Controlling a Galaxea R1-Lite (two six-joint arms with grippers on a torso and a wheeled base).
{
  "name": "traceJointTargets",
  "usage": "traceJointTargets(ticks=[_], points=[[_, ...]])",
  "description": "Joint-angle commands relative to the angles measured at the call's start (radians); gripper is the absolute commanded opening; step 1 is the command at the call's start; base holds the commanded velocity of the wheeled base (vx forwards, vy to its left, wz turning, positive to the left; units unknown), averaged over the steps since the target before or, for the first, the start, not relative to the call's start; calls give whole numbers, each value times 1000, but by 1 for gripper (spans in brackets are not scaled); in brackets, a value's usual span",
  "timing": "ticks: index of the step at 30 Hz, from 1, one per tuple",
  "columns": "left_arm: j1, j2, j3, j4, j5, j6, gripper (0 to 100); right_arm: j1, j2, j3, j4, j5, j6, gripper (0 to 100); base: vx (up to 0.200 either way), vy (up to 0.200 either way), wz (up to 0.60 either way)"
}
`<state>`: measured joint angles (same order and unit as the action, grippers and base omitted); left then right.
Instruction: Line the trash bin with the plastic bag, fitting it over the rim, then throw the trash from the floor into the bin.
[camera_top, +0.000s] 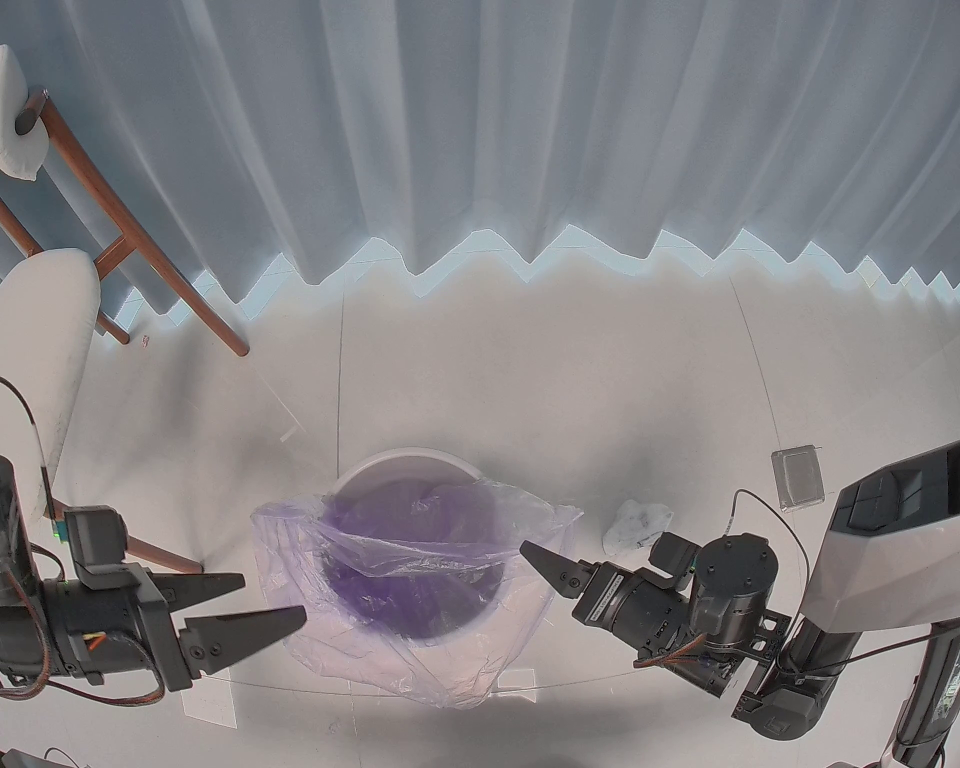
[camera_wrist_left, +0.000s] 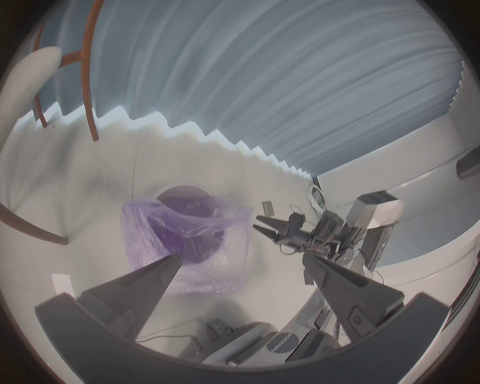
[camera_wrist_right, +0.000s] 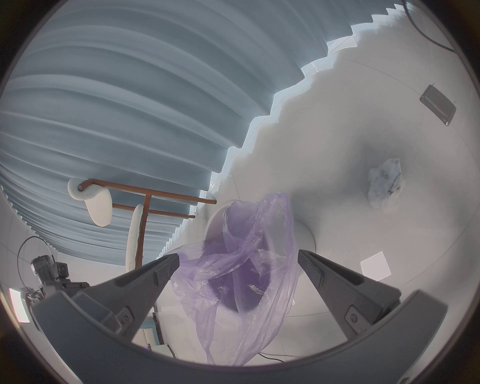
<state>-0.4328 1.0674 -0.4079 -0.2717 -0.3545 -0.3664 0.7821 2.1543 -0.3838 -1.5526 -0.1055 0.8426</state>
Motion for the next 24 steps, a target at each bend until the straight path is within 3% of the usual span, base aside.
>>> traceJointTargets(ticks=[1, 10, 17, 24], points=[[-14, 120, 50, -30, -15, 14, 100, 2, 12, -4, -18, 0, -2, 100, 0, 0, 0], [3, 292, 66, -159, 15, 14, 100, 2, 19, -3, -18, 0, -11, 100, 0, 0, 0], [-4, 408, 92, -172, 42, 24, 100, 2, 35, -6, -18, 0, -16, 100, 0, 0, 0], [-6, 580, 172, -458, 72, 32, 100, 6, 35, -6, -18, 0, -23, 100, 0, 0, 0]])
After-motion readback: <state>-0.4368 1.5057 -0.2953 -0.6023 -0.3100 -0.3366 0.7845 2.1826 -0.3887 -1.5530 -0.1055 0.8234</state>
